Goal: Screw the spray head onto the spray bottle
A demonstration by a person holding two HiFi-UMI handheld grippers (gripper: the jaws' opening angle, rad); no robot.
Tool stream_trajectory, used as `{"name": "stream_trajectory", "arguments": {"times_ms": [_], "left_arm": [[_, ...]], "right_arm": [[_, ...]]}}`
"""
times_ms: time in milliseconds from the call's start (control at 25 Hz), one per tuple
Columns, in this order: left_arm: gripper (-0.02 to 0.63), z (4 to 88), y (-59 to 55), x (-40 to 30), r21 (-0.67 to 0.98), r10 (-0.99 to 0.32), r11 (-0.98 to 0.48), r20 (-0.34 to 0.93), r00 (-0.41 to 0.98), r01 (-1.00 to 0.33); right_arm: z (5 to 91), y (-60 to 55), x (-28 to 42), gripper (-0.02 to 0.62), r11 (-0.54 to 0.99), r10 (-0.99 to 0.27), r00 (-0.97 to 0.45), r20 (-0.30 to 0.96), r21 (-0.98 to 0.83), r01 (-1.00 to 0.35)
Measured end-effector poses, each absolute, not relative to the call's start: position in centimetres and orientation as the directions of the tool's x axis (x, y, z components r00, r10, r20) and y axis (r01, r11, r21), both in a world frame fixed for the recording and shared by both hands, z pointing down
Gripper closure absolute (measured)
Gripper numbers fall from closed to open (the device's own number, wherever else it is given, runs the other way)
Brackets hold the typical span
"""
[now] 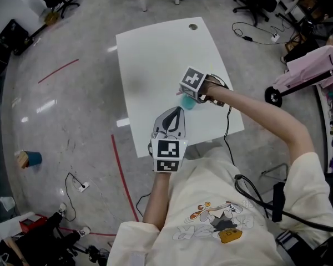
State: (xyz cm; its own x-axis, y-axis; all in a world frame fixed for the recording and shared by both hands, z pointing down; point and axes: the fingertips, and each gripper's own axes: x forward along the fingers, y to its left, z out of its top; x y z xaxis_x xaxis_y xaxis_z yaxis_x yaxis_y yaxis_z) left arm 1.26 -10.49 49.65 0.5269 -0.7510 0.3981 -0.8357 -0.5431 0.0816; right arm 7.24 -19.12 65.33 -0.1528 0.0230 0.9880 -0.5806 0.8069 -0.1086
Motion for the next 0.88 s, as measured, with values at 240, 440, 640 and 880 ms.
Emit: {"name": "stream_trajectory", "arguments": {"times_ms": [240,440,640,880], "left_arm": [[0.6,49.7,-10.4,1.4,0.118,-0.73,-0.556,0.404,0.552,-0.822],[0.6,48.3,-10.6,1.6,0.14,-0.714,-0.578,0.389,0.581,-0.804],[0.6,48.2,-11.3,3.6,0.139,-0.695,-0.591,0.411,0.59,-0.794],[0.6,49.3,-11.0,5.0,0.137,-0.698,-0.563,0.449,0.558,-0.815]], "right_arm": [[58.1,-18.9,8.2,0.483,0.783,-0.149,-0.314,0.938,-0.082,-0.617],[52.1,-13.6,7.8,0.588,0.741,-0.317,-0.523,0.791,-0.137,-0.657],[51.5,-12.8,10.0,0.589,0.562,-0.518,-0.58,0.629,-0.26,-0.785],[54.4,-12.3,11.5,0.591,0.469,-0.577,-0.567,0.587,-0.33,-0.819]]}}
